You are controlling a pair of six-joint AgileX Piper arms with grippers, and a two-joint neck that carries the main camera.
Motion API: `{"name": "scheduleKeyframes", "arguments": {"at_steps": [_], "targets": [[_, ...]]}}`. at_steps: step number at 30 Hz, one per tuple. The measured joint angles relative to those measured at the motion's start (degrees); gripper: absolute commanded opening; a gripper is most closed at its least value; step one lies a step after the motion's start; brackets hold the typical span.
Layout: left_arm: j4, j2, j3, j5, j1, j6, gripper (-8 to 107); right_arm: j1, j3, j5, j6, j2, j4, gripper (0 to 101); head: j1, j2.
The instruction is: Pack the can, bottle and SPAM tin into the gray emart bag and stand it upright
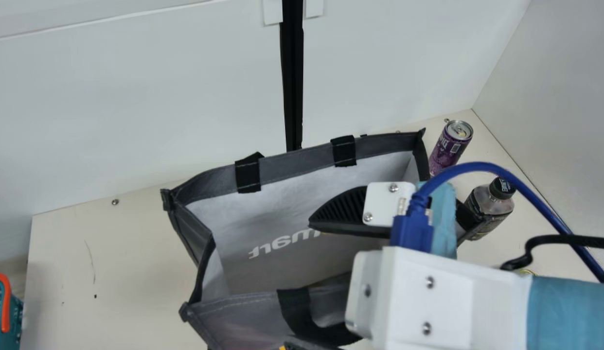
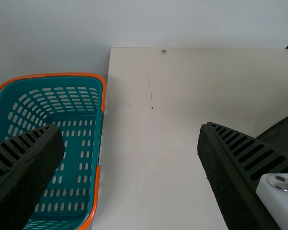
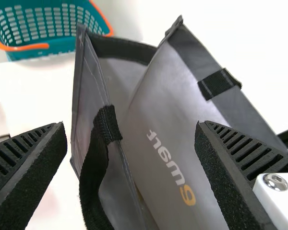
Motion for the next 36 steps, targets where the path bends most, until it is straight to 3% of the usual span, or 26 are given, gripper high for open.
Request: {"name": "scheduleKeyframes", "arguments": {"at_steps": [21,36], "targets": [[0.0,0.0,0.0,0.0,0.0,0.0,90,-7.7,-9.6,0.0,2.9,0.3,1.2,95,0.0,0.0],[0.0,0.0,0.0,0.0,0.0,0.0,90,-20.2,-16.1,0.0,6.4,3.5,1.1,95,0.0,0.1]]}}
